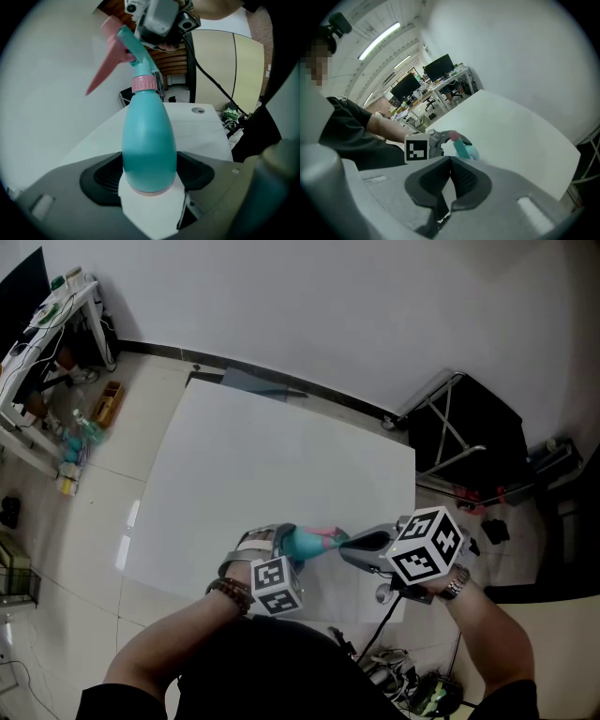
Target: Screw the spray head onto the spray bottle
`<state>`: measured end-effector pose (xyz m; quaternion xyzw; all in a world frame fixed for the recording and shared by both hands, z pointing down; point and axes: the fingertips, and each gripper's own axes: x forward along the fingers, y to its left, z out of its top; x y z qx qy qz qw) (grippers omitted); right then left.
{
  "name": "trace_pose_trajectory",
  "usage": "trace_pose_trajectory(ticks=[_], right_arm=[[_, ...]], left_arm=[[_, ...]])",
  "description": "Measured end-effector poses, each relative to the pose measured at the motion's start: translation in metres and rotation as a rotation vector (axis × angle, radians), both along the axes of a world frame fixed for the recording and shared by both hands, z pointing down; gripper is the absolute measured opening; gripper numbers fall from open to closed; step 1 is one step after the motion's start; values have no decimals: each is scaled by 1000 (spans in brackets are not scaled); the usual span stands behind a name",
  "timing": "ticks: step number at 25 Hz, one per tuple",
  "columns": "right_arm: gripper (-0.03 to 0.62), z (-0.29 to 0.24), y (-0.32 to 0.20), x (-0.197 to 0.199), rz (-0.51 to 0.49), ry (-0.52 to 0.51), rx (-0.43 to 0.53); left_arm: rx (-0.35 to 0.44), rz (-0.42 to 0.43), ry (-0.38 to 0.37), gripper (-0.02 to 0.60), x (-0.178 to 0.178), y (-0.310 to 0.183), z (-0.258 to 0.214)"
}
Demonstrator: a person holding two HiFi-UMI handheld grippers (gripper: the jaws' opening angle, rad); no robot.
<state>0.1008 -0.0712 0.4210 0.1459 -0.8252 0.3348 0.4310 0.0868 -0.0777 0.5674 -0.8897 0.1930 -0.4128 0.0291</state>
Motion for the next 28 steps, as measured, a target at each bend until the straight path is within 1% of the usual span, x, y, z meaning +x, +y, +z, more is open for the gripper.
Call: trace_pose_trajectory(ticks=[3,11,16,23,28], right_arm=[[-8,-4,-7,-3,20,-10,11],[-8,-10,-19,3,67,-20,66],[-6,-9,-18,2,63,-22,79],[-8,-1,-16,2,48,-1,84],[-6,7,-11,-2,15,27,120]], left_arm=[[13,31,9,382,4,5,1],[-7,20,63,382,4,6,0],[-33,-6,99,383,0,1,9],[-47,-20,134,383,0,-5,22],[-55,-46,167,385,-4,-9,28]])
